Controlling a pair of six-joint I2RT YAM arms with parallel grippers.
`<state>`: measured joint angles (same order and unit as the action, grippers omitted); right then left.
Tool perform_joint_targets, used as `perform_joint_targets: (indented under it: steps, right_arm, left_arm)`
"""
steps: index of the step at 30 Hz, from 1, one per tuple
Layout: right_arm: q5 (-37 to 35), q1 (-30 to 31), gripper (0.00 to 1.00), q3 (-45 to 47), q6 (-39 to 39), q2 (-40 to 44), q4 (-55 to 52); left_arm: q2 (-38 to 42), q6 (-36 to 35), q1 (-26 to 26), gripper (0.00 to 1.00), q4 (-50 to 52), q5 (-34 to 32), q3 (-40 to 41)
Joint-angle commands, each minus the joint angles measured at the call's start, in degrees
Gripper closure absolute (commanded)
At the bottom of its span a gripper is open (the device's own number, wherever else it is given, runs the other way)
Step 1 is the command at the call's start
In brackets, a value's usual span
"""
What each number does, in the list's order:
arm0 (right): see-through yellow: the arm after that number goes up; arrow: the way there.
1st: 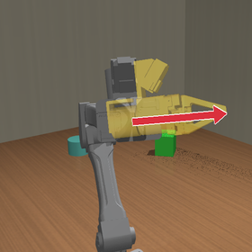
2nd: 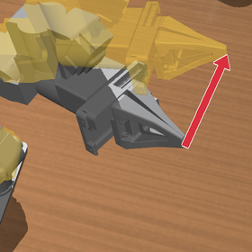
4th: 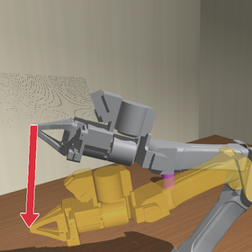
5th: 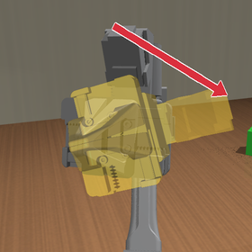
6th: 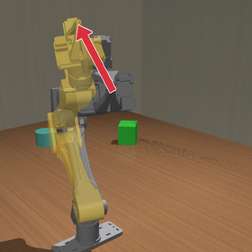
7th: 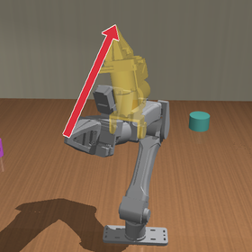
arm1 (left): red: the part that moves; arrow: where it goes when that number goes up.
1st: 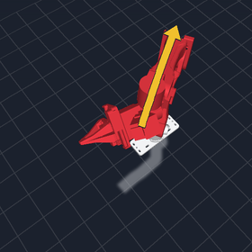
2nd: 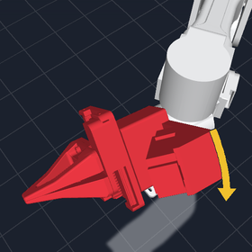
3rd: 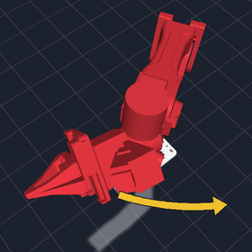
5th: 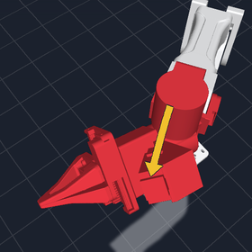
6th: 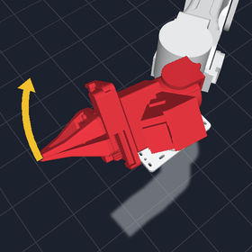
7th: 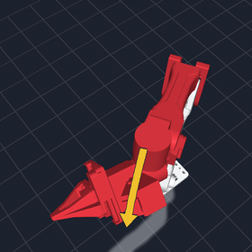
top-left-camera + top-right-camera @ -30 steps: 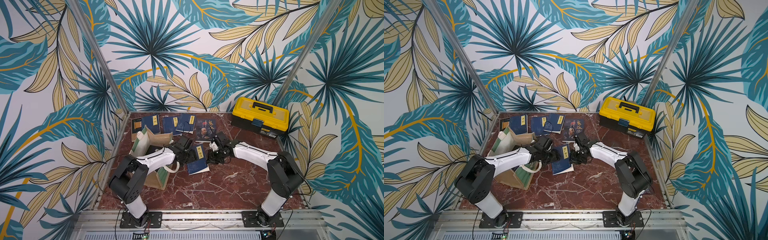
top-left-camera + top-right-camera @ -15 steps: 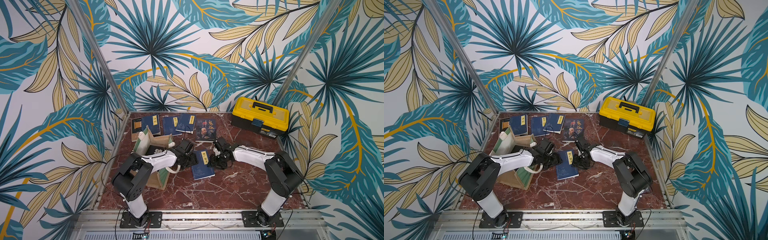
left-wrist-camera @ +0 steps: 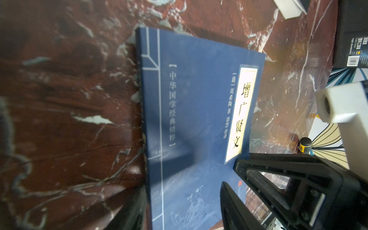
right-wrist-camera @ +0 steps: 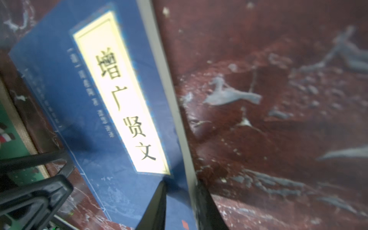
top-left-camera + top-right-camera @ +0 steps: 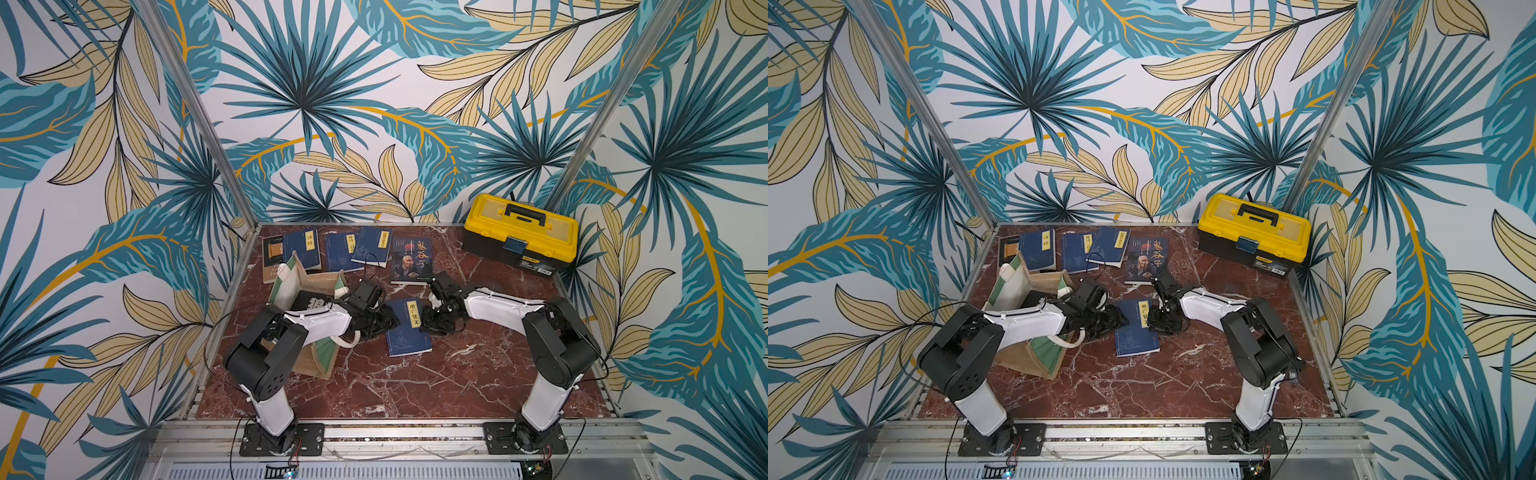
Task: Put the books into the canvas bag
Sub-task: Pick up the book from the center of the board.
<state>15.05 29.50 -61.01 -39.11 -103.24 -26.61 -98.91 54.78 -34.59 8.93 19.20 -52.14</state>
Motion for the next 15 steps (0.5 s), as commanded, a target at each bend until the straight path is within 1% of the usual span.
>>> perform_joint_targets:
  steps: [1, 4, 5, 10, 15]
  right_arm:
    - [3.6, 1.5, 0.86, 2.5, -0.6, -1.7, 3.3]
    - [3.7, 1.3, 0.99, 2.7, -0.7, 0.4, 3.0]
    - [3.8, 1.3, 1.0, 2.8, -0.9, 1.2, 3.0]
    - [3.6, 1.2, 1.0, 2.7, -1.2, 5.8, 1.5]
    - [1.4, 1.2, 1.0, 1.0, 0.3, 12.0, -3.0]
  left_arm:
    - [0.5, 0.2, -1.4, 0.46, -5.7, 9.1, -0.8]
    - [0.6, 0.2, -1.5, 0.47, -5.7, 9.9, -1.0]
    - [0.7, 0.2, -1.5, 0.47, -5.7, 10.0, -1.0]
    - [1.4, 0.3, -1.7, 0.48, -5.7, 9.9, -0.5]
    - [4.3, 0.0, -1.7, 0.42, -5.7, 8.8, 0.5]
